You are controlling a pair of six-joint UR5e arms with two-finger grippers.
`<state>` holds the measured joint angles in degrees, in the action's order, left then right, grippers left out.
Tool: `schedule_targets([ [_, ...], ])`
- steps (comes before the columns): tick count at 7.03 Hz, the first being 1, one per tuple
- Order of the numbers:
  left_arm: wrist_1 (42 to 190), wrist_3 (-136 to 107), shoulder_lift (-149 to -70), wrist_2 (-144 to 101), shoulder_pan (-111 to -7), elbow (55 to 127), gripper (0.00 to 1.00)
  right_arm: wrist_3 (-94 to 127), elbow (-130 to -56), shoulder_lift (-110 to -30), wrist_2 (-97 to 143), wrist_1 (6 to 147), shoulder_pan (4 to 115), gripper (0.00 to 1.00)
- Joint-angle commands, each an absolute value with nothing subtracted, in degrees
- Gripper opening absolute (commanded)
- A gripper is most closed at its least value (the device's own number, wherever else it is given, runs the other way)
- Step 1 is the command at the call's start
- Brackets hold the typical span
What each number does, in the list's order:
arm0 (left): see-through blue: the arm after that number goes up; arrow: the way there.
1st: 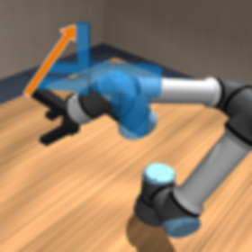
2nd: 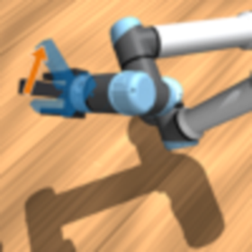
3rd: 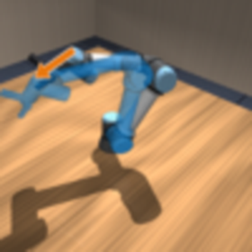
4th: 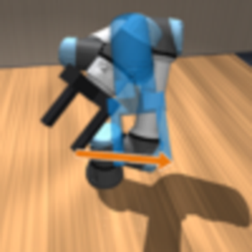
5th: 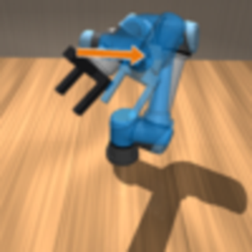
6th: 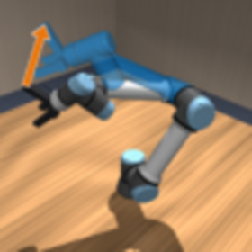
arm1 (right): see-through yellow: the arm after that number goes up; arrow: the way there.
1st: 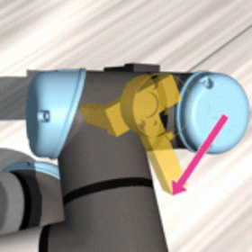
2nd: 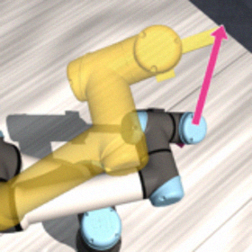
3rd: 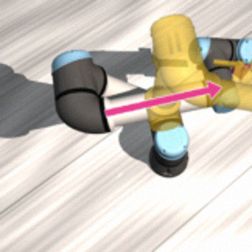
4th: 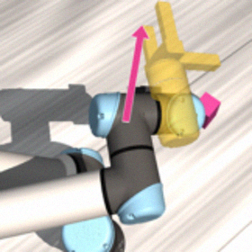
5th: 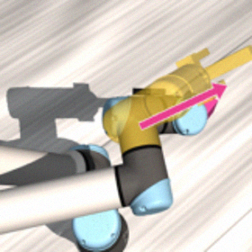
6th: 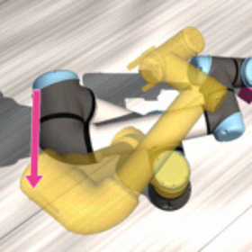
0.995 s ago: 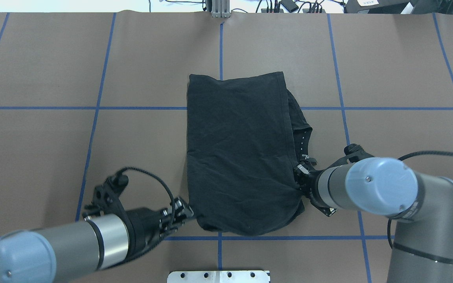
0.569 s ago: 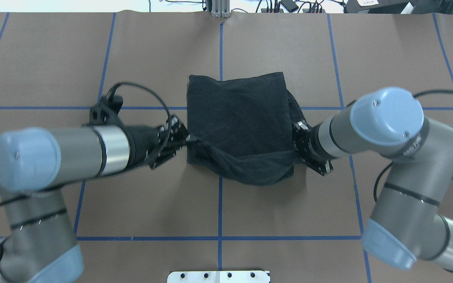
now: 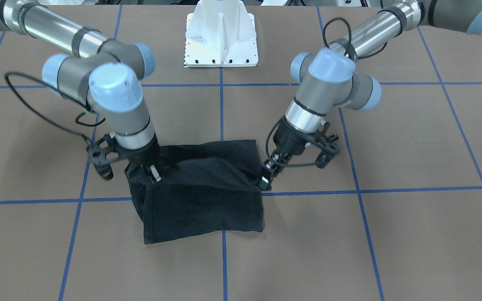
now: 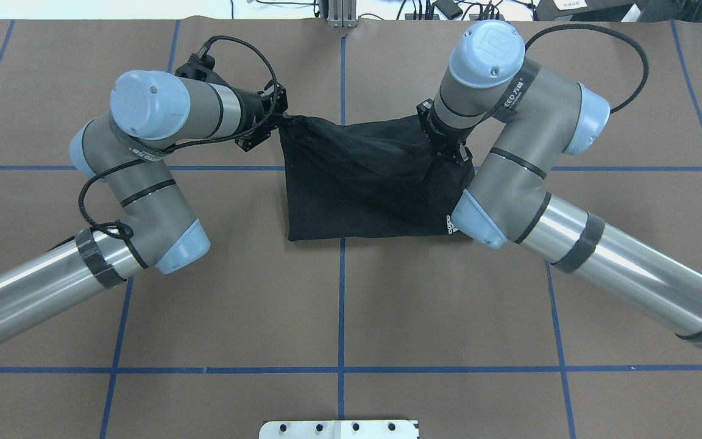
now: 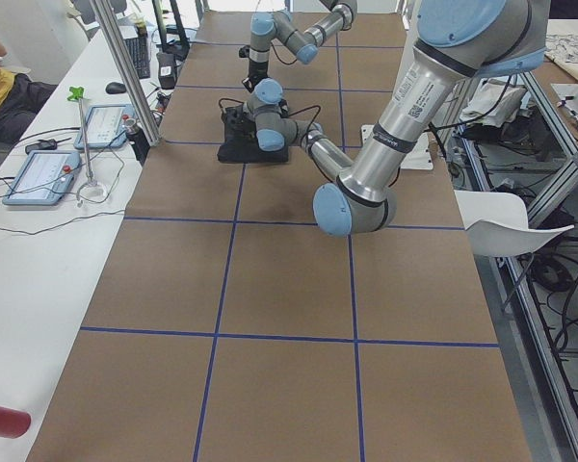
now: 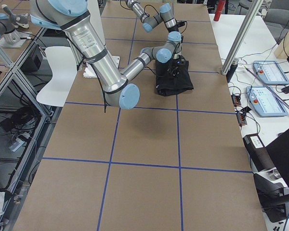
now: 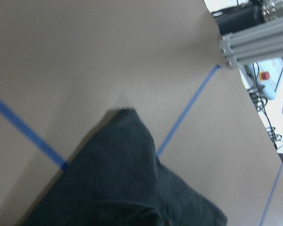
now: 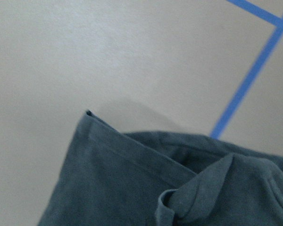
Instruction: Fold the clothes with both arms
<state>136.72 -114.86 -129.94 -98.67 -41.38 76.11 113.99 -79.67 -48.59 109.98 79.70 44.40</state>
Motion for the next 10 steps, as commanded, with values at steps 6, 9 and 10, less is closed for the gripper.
schedule_targets([
  [6, 144.15, -100.96, -137.30, -97.63, -46.32, 64.13, 1.00, 104.87, -68.46, -43.41, 115.66, 67.94, 50.53, 1.00],
  [9, 142.22, -70.52, -117.32, -97.65, -47.80, 83.88, 1.00, 73.89, -78.36, -58.38, 115.75, 68.03, 55.26, 1.00],
  [10, 142.21, -60.40, -111.50, -98.26, -49.47, 86.89, 1.00, 60.86, -80.40, -64.10, 116.71, 68.03, 58.94, 1.00],
])
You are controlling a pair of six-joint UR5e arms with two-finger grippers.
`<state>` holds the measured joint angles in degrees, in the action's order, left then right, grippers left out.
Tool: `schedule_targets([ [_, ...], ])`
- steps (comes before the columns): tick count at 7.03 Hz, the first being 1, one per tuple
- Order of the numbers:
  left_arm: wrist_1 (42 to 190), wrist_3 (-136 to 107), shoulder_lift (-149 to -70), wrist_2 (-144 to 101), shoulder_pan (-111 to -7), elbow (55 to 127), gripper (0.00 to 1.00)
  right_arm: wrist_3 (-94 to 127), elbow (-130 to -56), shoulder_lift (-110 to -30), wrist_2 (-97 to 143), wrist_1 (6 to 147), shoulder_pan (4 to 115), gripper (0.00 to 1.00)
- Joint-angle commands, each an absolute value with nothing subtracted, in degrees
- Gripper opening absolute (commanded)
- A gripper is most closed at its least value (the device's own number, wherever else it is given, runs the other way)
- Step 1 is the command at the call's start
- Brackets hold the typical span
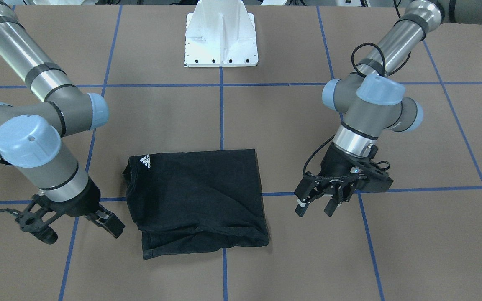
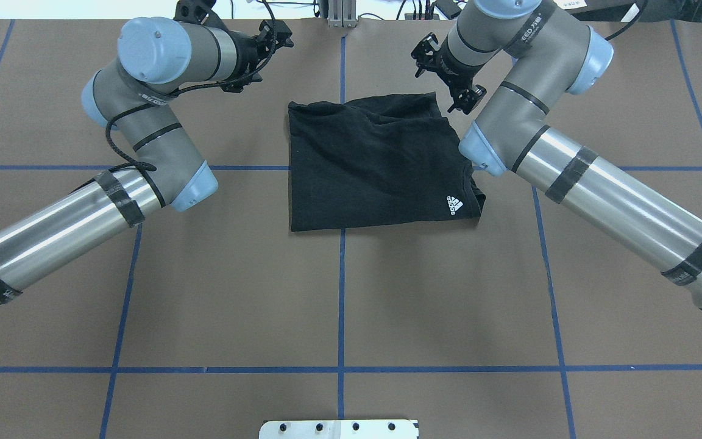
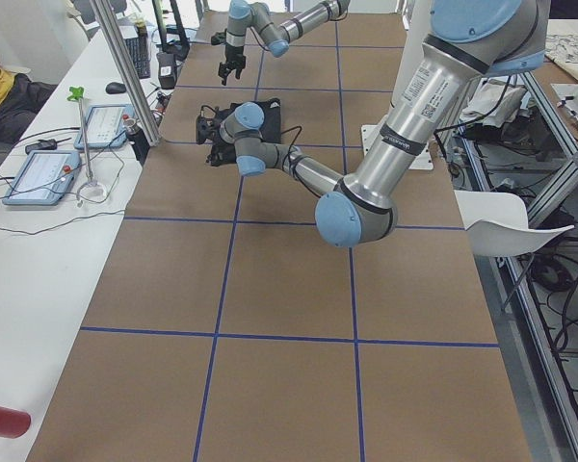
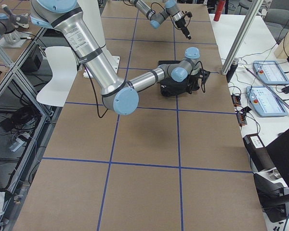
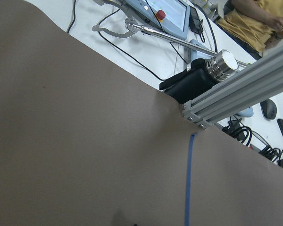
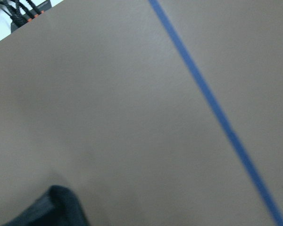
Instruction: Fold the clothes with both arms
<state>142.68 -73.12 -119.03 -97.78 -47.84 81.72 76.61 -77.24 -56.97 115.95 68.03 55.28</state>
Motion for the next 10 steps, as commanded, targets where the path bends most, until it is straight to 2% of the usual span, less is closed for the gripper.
schedule_targets([
  [1, 142.73, -50.90, -106.75, -101.74, -53.14, 88.14, 1.00, 49.60, -81.20, -69.12, 119.76, 68.03, 63.50, 1.00],
  [3, 142.91, -28.07, -97.17, -115.42, -64.80, 88.59, 1.00, 27.62, -81.13, -77.57, 127.24, 68.11, 73.17, 1.00],
  [5, 138.81, -6.43, -91.87, -124.60, -76.68, 86.76, 1.00, 5.56, -81.21, -82.86, 127.44, 76.07, 79.86, 1.00],
  [8, 122.91, 11.12, -90.97, -128.82, -84.96, 86.92, 1.00, -4.74, -83.31, -88.84, 128.76, 79.10, 84.90, 1.00],
  [10, 117.81, 11.34, -91.40, -131.90, -86.13, 87.27, 1.00, -4.14, -84.37, -89.56, 128.67, 79.71, 84.82, 1.00],
])
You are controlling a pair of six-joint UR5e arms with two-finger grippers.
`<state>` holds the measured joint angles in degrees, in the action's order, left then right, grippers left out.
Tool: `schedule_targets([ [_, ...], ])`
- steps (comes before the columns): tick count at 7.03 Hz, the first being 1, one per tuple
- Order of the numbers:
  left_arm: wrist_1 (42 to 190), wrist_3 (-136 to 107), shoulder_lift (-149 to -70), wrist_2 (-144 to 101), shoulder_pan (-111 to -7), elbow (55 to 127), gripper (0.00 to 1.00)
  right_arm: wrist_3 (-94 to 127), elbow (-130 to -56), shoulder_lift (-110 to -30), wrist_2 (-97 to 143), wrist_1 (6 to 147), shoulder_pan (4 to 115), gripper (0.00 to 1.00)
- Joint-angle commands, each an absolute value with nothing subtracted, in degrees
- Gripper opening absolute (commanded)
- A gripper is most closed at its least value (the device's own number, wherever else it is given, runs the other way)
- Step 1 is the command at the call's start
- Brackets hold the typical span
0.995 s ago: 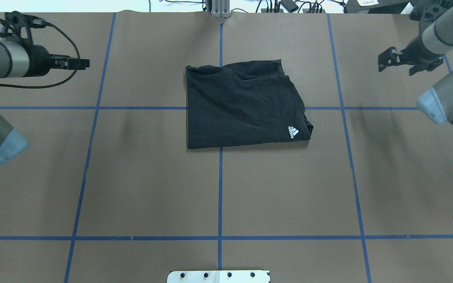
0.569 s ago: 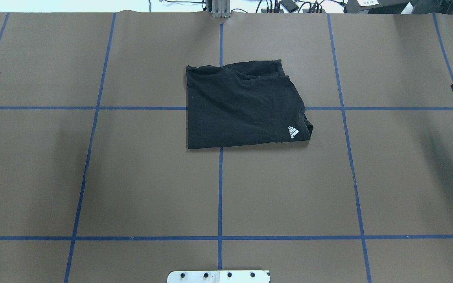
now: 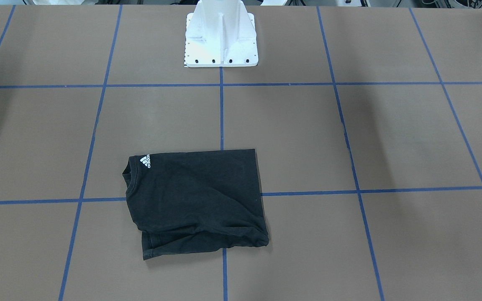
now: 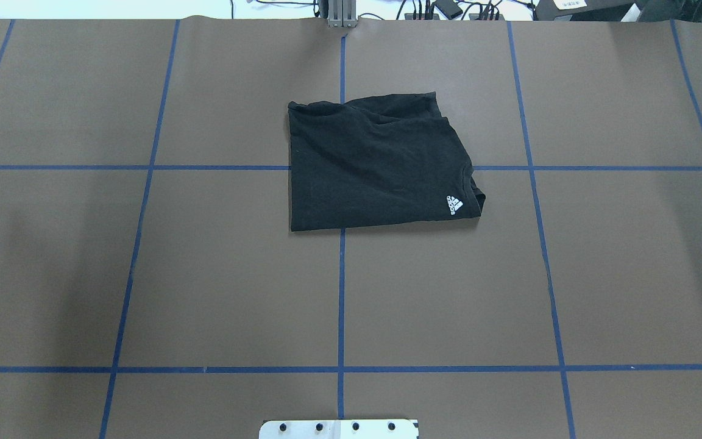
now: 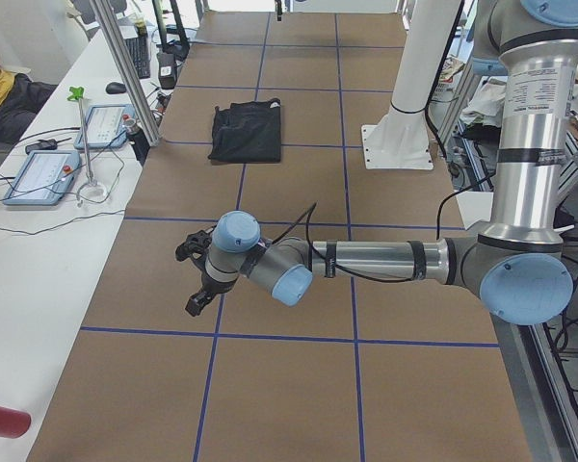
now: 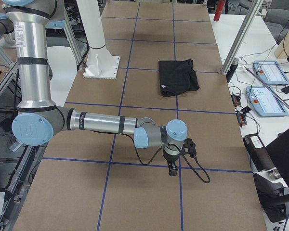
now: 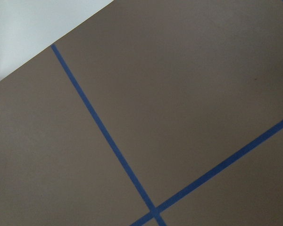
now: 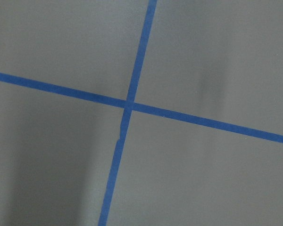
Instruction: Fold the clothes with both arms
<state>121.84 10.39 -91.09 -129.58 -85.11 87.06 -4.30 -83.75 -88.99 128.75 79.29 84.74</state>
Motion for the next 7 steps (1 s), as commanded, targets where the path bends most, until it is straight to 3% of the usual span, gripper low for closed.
schedule_targets([
  [1, 113.86, 10.90, -91.84, -133.05, -86.48, 88.49, 1.00, -4.04, -84.37, -89.30, 128.67, 80.06, 84.81, 1.00],
  [3, 99.91, 8.54, -92.11, -132.98, -86.57, 98.39, 1.00, -3.87, -85.16, -87.29, 128.58, 84.87, 84.81, 1.00],
  [5, 99.58, 8.87, -89.49, -133.33, -86.75, 100.28, 1.00, -3.78, -89.89, -88.41, 128.93, 89.81, 84.81, 1.00],
  [7, 101.07, 8.70, -86.23, -136.22, -86.84, 100.55, 1.00, -4.04, -89.82, -88.50, 129.64, 89.74, 84.81, 1.00],
])
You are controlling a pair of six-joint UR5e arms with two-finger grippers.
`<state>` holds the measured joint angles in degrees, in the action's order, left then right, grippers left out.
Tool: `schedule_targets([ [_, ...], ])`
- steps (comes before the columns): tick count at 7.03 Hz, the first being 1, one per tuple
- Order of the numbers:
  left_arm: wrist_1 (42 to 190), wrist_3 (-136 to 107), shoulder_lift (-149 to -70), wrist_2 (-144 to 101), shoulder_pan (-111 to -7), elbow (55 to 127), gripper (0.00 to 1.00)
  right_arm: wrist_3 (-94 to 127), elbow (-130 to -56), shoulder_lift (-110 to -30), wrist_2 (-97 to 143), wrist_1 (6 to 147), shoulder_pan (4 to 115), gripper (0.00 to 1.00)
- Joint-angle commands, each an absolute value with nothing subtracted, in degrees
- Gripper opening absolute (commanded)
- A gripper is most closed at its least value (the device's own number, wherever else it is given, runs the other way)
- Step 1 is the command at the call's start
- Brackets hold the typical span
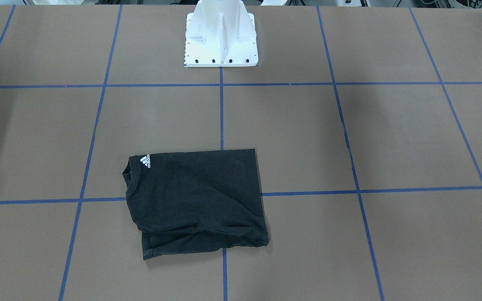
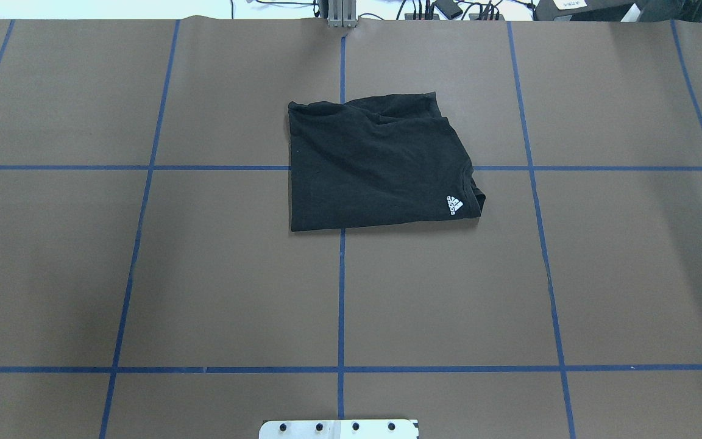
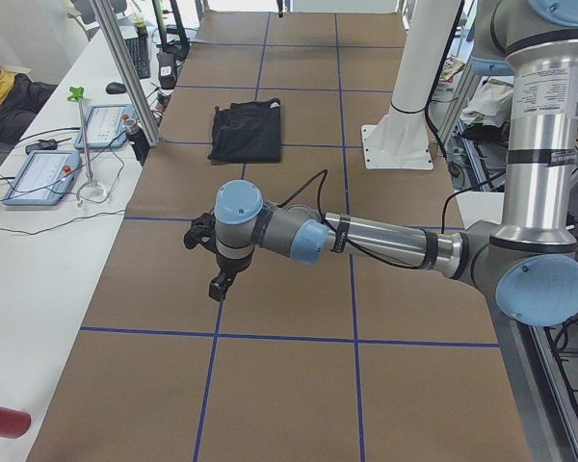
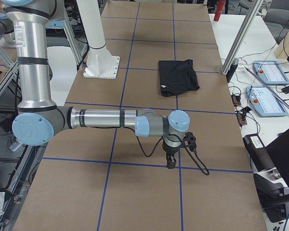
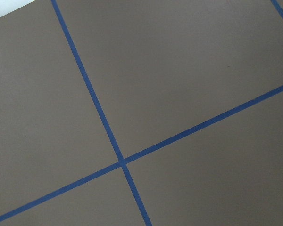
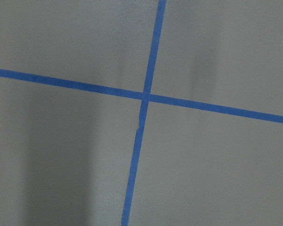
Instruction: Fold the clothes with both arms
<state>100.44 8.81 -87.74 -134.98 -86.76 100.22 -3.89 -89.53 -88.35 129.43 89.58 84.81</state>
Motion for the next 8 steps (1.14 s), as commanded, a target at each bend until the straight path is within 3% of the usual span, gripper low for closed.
schedule_targets([
  [1, 101.07, 8.61, -86.22, -136.23, -86.84, 100.46, 1.00, -4.39, -90.78, -89.03, 129.81, 89.74, 84.90, 1.00],
  [4, 101.07, 8.61, -87.01, -136.32, -86.84, 99.94, 1.00, -3.87, -98.06, -90.18, 130.69, 96.10, 85.08, 1.00],
  [8, 101.08, 8.61, -86.75, -136.32, -86.92, 100.55, 1.00, -3.87, -99.23, -91.32, 130.87, 96.77, 85.08, 1.00],
])
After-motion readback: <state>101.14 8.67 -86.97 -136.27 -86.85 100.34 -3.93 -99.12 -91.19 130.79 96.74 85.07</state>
